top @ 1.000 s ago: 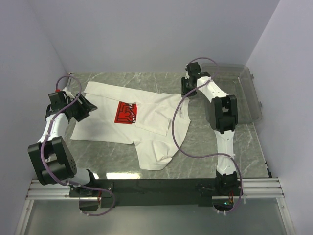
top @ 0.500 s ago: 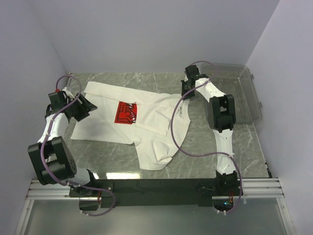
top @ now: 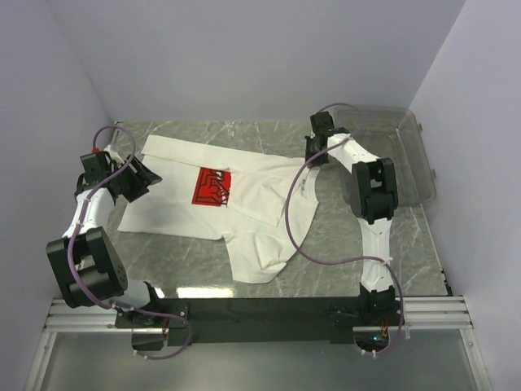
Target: Fold and stack the t-shirts
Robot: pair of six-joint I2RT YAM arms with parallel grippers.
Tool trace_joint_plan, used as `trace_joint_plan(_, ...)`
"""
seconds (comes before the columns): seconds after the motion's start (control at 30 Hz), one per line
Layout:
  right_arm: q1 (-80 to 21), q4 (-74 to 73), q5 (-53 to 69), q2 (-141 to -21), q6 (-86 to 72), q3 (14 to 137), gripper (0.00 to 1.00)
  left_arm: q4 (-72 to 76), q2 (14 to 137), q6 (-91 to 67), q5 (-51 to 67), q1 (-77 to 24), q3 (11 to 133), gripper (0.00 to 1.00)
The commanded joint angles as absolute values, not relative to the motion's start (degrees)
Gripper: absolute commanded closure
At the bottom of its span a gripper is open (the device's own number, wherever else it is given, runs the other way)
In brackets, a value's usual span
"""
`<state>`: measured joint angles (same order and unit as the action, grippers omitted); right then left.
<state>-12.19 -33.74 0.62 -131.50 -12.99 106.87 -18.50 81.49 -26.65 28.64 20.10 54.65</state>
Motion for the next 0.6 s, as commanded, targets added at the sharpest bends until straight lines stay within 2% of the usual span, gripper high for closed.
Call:
trace_joint_plan(0.0,-11.5,-30.7,-2.7,-126.0,-12.6,104.5,1.00,-17.6,81.3,-26.3,29.3,20.0,56.4,0.31)
trace_joint_plan(0.07,-11.5,-30.5,-1.6,-125.7,-12.0,104.2,0.98,-17.4,81.3,-26.3,29.3,20.0,56.5,0.31)
trace_joint_plan(0.1,-11.5,-30.6,-0.9,-125.5,-11.5,104.5,0.92,-17.4,81.5,-26.2,29.3,20.0,56.6,0.31)
trace_joint_plan(0.13,-11.5,-30.9,-0.2,-125.3,-10.6,104.6,0.81,-17.5,81.5,-26.2,29.4,20.0,56.7,0.31)
trace_joint_plan(0.2,-11.5,-31.3,2.4,-124.6,-9.3,105.3,0.69,-17.8,81.5,-26.0,29.1,20.0,56.9,0.31)
trace_joint_plan(0.23,-11.4,-31.8,3.5,-124.2,-7.8,105.5,0.59,-18.1,81.3,-25.8,28.8,20.0,57.1,0.31)
trace_joint_plan(0.43,-12.2,-35.4,15.4,-118.4,1.5,103.9,0.36,-19.0,76.1,-24.6,20.4,20.0,58.5,0.31)
trace_joint_plan(0.57,-15.8,-38.3,22.6,-113.0,12.3,99.8,0.31,-17.3,69.3,-25.9,13.4,20.0,58.2,0.29)
